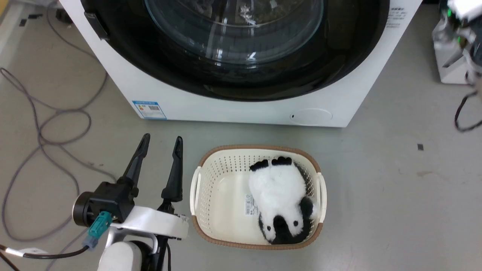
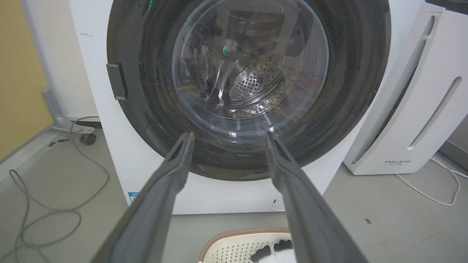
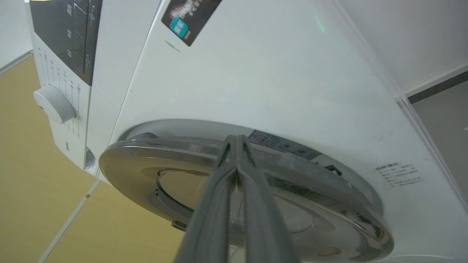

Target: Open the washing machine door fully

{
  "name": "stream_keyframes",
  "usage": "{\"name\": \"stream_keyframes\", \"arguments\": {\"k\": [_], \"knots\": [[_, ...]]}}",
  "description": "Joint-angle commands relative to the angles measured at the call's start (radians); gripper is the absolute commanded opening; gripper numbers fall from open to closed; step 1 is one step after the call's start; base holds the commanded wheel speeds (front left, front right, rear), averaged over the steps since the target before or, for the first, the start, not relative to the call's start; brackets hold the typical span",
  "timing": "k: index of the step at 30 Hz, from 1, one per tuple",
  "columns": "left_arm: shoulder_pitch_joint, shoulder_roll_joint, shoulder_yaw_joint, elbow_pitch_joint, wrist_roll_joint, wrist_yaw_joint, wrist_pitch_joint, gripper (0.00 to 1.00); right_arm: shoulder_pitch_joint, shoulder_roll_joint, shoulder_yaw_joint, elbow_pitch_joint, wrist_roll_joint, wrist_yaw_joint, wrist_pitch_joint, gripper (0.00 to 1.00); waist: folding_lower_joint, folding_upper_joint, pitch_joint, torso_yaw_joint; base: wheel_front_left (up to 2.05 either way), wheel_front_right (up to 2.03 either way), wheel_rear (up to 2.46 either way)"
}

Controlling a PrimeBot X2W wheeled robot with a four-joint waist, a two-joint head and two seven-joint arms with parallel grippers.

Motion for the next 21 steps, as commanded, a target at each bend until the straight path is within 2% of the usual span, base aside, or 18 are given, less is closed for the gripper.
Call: {"name": "stream_keyframes", "arguments": {"k": [1,9,21], "knots": [[-0.022,0.001,-0.001,-0.006,-0.005,-0.003,-0.009,1.00,-0.043,-0.012,0.014,0.024,0.032,0.001,0.009,0.00,-0.0001,0.0000,0.010,0.002,0.00,0.00,0.00],[-0.055,0.001,-0.005,-0.013,-0.019,-0.013,-0.025,1.00,-0.219,-0.018,0.180,0.137,0.057,0.001,0.191,0.00,-0.0001,0.0000,0.062,0.010,0.00,0.00,0.00],[-0.095,0.001,-0.015,-0.014,-0.042,-0.026,-0.051,1.00,-0.398,0.001,0.320,0.266,0.175,0.001,0.321,0.00,-0.0001,0.0000,0.126,0.019,0.00,0.00,0.00]]}}
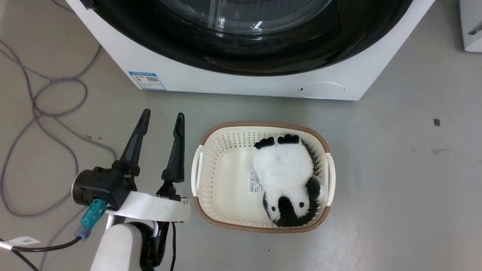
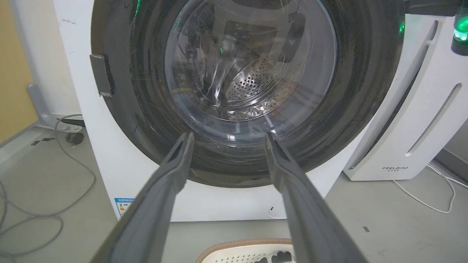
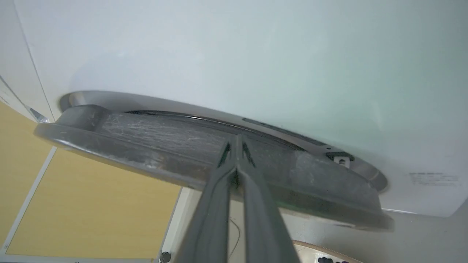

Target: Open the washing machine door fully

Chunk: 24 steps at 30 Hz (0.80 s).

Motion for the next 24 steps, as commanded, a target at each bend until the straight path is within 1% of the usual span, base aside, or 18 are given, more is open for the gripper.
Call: {"name": "stream_keyframes", "arguments": {"k": [1,6,12,17,24], "knots": [[-0.019,0.001,-0.005,-0.003,-0.008,-0.008,-0.009,1.00,-0.040,0.006,0.021,0.024,0.030,0.001,0.016,0.00,-0.0001,0.0000,0.007,0.002,0.00,0.00,0.00],[-0.035,0.001,-0.011,0.001,-0.019,-0.013,-0.019,1.00,-0.096,0.012,0.073,0.060,0.087,0.001,0.102,0.00,-0.0001,0.0000,0.025,0.007,0.00,0.00,0.00],[-0.044,0.001,-0.024,0.015,-0.029,-0.020,-0.032,1.00,-0.133,0.003,0.117,0.082,0.179,0.001,0.207,0.00,-0.0001,0.0000,0.023,0.016,0.00,0.00,0.00],[-0.031,0.001,-0.030,0.029,-0.021,-0.020,-0.032,1.00,-0.074,-0.003,0.121,0.043,0.192,0.001,0.275,0.00,-0.0001,0.0000,-0.008,0.017,0.00,0.00,0.00],[-0.002,0.001,-0.031,0.049,-0.008,-0.020,-0.032,1.00,0.035,-0.022,0.122,-0.026,0.213,0.001,0.326,0.00,-0.0001,0.0000,-0.065,0.014,0.00,0.00,0.00]]}}
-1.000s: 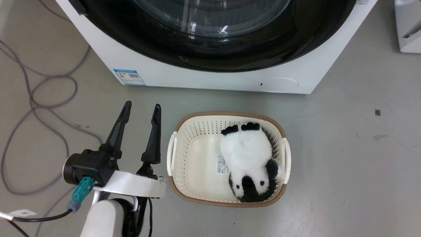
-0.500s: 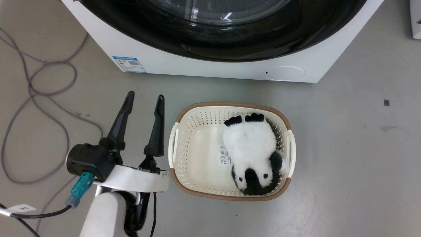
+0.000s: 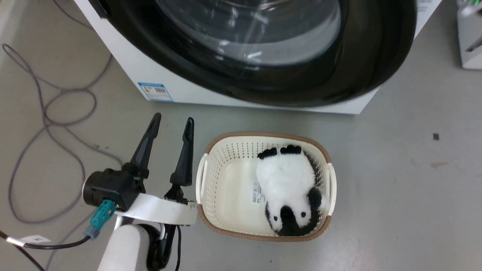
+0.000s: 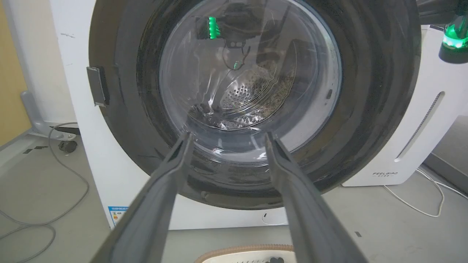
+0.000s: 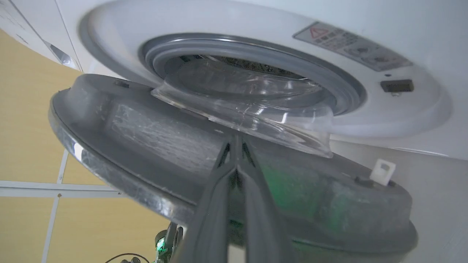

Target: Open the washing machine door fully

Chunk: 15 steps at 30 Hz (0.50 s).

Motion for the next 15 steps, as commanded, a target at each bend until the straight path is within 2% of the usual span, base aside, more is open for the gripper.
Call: {"name": "stream_keyframes", "arguments": {"k": [1,15], "knots": [[0.017,0.001,-0.002,0.008,0.010,-0.004,-0.005,1.00,0.061,0.004,0.004,-0.029,0.016,0.001,0.022,0.00,0.0000,0.0000,-0.029,-0.002,0.00,0.00,0.00],[0.144,0.011,0.004,0.068,0.058,-0.002,-0.005,1.00,0.393,-0.051,0.017,-0.310,0.102,0.001,0.066,0.00,0.0000,0.0000,-0.188,-0.010,0.00,0.00,0.00]]}}
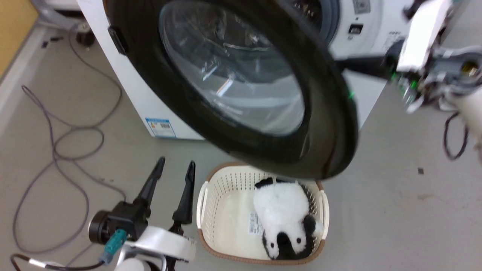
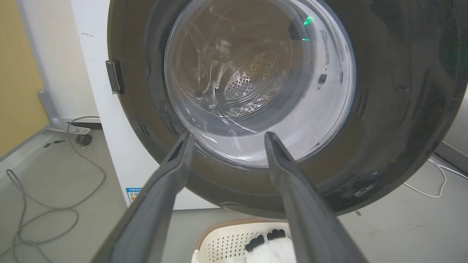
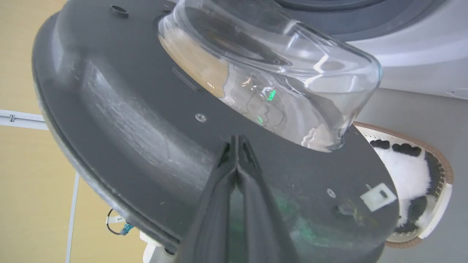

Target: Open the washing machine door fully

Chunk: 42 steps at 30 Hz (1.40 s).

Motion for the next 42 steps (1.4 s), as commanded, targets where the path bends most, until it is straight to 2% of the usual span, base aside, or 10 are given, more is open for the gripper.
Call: {"name": "stream_keyframes", "arguments": {"k": [1,7,16,25,31,32,33,34,38,42], "knots": [[0.026,0.008,0.002,0.009,0.010,-0.002,-0.005,1.00,0.077,-0.007,0.010,-0.059,0.021,0.001,-0.002,0.00,0.0000,0.0000,-0.040,-0.003,0.00,0.00,0.00],[0.058,0.012,-0.004,0.022,0.020,0.000,-0.005,1.00,0.194,-0.027,0.029,-0.212,0.067,0.001,-0.033,0.00,0.0000,0.0000,-0.072,0.002,0.00,0.00,0.00],[0.084,0.014,-0.010,0.045,0.018,0.004,-0.005,1.00,0.319,-0.043,0.144,-0.450,0.135,0.001,-0.122,0.00,0.0000,0.0000,-0.113,0.012,0.00,0.00,0.00],[0.085,0.012,-0.022,0.056,0.010,0.007,-0.005,1.00,0.289,-0.005,0.288,-0.544,0.194,0.001,-0.216,0.00,0.0000,0.0000,-0.115,0.017,0.00,0.00,0.00],[0.080,0.010,-0.021,0.056,0.004,0.011,-0.005,1.00,0.260,-0.004,0.329,-0.584,0.234,0.001,-0.311,0.00,0.0000,0.0000,-0.112,0.022,0.00,0.00,0.00],[0.080,0.010,-0.020,0.055,0.004,0.012,-0.005,1.00,0.259,-0.009,0.326,-0.591,0.231,0.001,-0.345,0.17,0.0000,0.0000,-0.112,0.021,0.00,0.00,0.00],[0.081,0.010,-0.018,0.053,0.003,0.013,-0.005,1.00,0.261,-0.013,0.317,-0.592,0.227,0.001,-0.394,0.54,0.0000,0.0000,-0.111,0.019,0.00,0.00,0.00],[0.081,0.010,-0.016,0.052,0.002,0.015,-0.005,1.00,0.264,-0.016,0.308,-0.591,0.223,0.001,-0.443,1.00,0.0000,0.0000,-0.111,0.016,0.00,0.00,0.00],[0.084,0.010,-0.008,0.049,0.000,0.020,-0.005,1.00,0.294,-0.031,0.262,-0.590,0.207,0.001,-0.640,1.00,0.0000,0.0000,-0.115,0.001,0.00,0.00,0.00],[0.091,0.009,-0.005,0.052,-0.002,0.024,-0.005,1.00,0.394,-0.055,0.156,-0.605,0.241,0.001,-0.868,1.00,0.0000,0.0000,-0.130,-0.008,0.00,0.00,0.00]]}}
